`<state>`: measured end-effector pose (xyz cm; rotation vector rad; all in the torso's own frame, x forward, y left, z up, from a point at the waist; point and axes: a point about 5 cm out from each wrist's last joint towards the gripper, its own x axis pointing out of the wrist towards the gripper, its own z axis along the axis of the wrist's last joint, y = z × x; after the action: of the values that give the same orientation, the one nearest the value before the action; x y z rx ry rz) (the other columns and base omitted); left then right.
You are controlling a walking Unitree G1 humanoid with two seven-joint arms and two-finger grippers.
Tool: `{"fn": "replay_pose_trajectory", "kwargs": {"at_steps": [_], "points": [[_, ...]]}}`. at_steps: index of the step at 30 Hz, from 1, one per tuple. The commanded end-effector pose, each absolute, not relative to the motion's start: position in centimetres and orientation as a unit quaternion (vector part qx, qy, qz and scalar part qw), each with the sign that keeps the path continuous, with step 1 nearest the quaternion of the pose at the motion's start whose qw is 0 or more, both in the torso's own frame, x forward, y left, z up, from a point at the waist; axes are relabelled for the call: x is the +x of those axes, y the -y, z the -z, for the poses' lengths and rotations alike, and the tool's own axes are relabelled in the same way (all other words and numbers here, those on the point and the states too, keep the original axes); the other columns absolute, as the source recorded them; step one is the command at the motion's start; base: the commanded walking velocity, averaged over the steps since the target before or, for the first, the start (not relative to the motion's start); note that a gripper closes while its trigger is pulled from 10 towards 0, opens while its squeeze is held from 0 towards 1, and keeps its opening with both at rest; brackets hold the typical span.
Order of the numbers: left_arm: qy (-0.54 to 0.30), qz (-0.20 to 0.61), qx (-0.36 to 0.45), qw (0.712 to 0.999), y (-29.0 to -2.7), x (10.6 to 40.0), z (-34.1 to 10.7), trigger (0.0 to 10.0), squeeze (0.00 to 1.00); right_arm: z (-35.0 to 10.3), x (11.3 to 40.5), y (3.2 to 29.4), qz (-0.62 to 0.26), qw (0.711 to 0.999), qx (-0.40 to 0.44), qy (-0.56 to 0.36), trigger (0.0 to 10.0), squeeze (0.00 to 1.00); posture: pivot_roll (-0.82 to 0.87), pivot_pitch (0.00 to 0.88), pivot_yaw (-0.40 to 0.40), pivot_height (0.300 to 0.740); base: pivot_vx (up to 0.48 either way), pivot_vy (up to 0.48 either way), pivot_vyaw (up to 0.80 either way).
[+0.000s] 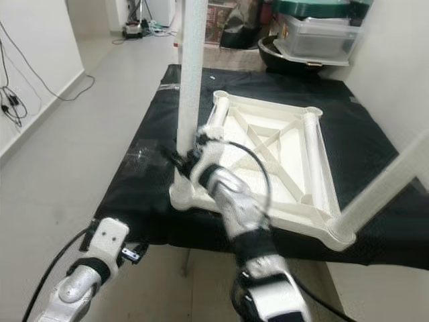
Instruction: Building children table
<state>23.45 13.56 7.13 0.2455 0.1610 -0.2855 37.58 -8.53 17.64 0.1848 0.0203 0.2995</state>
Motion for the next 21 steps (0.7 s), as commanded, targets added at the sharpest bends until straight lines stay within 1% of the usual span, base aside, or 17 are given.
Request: {"fn": "replay_pose_trajectory", "kwargs": {"at_steps": [1, 2, 3, 4, 6, 9, 10, 11, 13, 14, 15, 16, 17, 18, 19, 20, 21], "points": [[-0.087, 0.142, 0.126, 0.978, -13.8, 23.3, -6.8, 10.0, 0.00, -13.3, 37.2, 14.0, 0.102, 0.983, 0.113, -0.100, 0.0, 0.00, 0.12, 0.000, -0.088, 0.740, 0.000, 0.000, 0.00], [-0.085, 0.144, 0.126, 0.978, -13.7, 23.5, -7.0, 10.0, 0.00, -12.0, 36.0, 17.0, 0.236, 0.961, 0.089, -0.111, 0.0, 0.00, 0.12, 0.000, -0.084, 0.740, 0.000, 0.000, 0.00], [-0.085, 0.144, 0.126, 0.978, -13.7, 23.5, -7.0, 10.0, 0.00, -12.0, 36.0, 17.0, 0.236, 0.961, 0.089, -0.111, 0.0, 0.00, 0.12, 0.000, -0.084, 0.740, 0.000, 0.000, 0.00], [-0.082, 0.145, 0.125, 0.978, -13.6, 23.7, -7.1, 10.0, 0.00, -11.6, 35.0, 18.8, 0.305, 0.943, 0.074, -0.105, 0.0, 0.00, 0.12, 0.000, -0.080, 0.740, 0.000, 0.000, 0.00], [-0.080, 0.145, 0.123, 0.978, -13.5, 23.9, -7.2, 10.0, 0.00, -11.6, 34.3, 19.2, 0.317, 0.940, 0.076, -0.097, 0.0, 0.00, 0.11, 0.000, -0.071, 0.740, 0.000, 0.000, 0.00], [-0.082, 0.159, 0.123, 0.976, -13.0, 23.9, -7.0, 10.0, 0.00, -12.9, 34.1, 16.4, 0.238, 0.962, 0.098, -0.088, 0.0, 0.00, 0.09, 0.000, -0.058, 0.740, 0.000, 0.000, 0.00], [-0.082, 0.159, 0.123, 0.976, -13.0, 23.9, -7.0, 10.0, 0.00, -12.9, 34.1, 16.4, 0.238, 0.962, 0.098, -0.088, 0.0, 0.00, 0.09, 0.000, -0.058, 0.740, 0.000, 0.000, 0.00], [-0.081, 0.163, 0.124, 0.975, -12.8, 23.9, -7.0, 10.0, 0.00, -13.4, 34.2, 15.4, 0.205, 0.970, 0.100, -0.086, 10.0, 0.00, 0.09, 0.000, -0.058, 0.740, 0.000, 0.000, 0.00], [-0.080, 0.165, 0.123, 0.975, -12.7, 23.9, -7.0, 10.0, 0.00, -13.7, 34.3, 14.9, 0.186, 0.974, 0.101, -0.084, 10.0, 0.00, 0.09, 0.000, -0.058, 0.740, 0.000, 0.000, 0.00], [-0.079, 0.165, 0.123, 0.975, -12.7, 23.9, -7.1, 10.0, 0.00, -14.1, 34.6, 14.0, 0.146, 0.979, 0.114, -0.085, 10.0, 0.00, 0.10, 0.000, -0.060, 0.740, 0.000, 0.000, 0.00], [-0.079, 0.164, 0.122, 0.976, -12.6, 24.0, -7.2, 10.0, 0.00, -15.0, 35.1, 12.5, 0.081, 0.986, 0.131, -0.065, 10.0, 0.00, 0.10, 0.000, -0.066, 0.740, 0.000, 0.000, 0.00], [-0.078, 0.162, 0.121, 0.976, -12.7, 24.0, -7.2, 10.0, 0.00, -16.2, 35.3, 11.2, 0.010, 0.987, 0.159, -0.030, 10.0, 1.00, 0.10, 0.000, -0.069, 0.740, 0.000, 0.000, 0.00], [-0.078, 0.162, 0.121, 0.976, -12.7, 24.0, -7.2, 10.0, 0.00, -16.2, 35.3, 11.2, 0.010, 0.987, 0.159, -0.030, 10.0, 1.00, 0.10, 0.000, -0.069, 0.740, 0.000, 0.000, 0.00], [-0.078, 0.160, 0.121, 0.977, -12.8, 24.0, -7.2, 10.0, 0.00, -17.6, 35.5, 10.2, -0.060, 0.984, 0.169, 0.010, 10.0, 1.00, 0.10, 0.000, -0.071, 0.740, 0.000, 0.000, 0.00], [-0.078, 0.160, 0.121, 0.977, -12.8, 24.0, -7.2, 10.0, 0.00, -17.6, 35.5, 10.2, -0.060, 0.984, 0.169, 0.010, 10.0, 1.00, 0.10, 0.000, -0.071, 0.740, 0.000, 0.000, 0.00], [-0.078, 0.158, 0.121, 0.977, -12.9, 24.0, -7.2, 10.0, 0.00, -18.8, 35.9, 9.9, -0.101, 0.978, 0.177, 0.035, 10.0, 1.00, 0.11, 0.000, -0.071, 0.740, 0.000, 0.000, 0.00], [-0.077, 0.157, 0.121, 0.977, -12.9, 23.9, -7.2, 10.0, 0.00, -20.1, 36.7, 9.8, -0.158, 0.974, 0.156, 0.054, 10.0, 1.00, 0.11, 0.000, -0.073, 0.740, 0.000, 0.000, 0.00]]}}
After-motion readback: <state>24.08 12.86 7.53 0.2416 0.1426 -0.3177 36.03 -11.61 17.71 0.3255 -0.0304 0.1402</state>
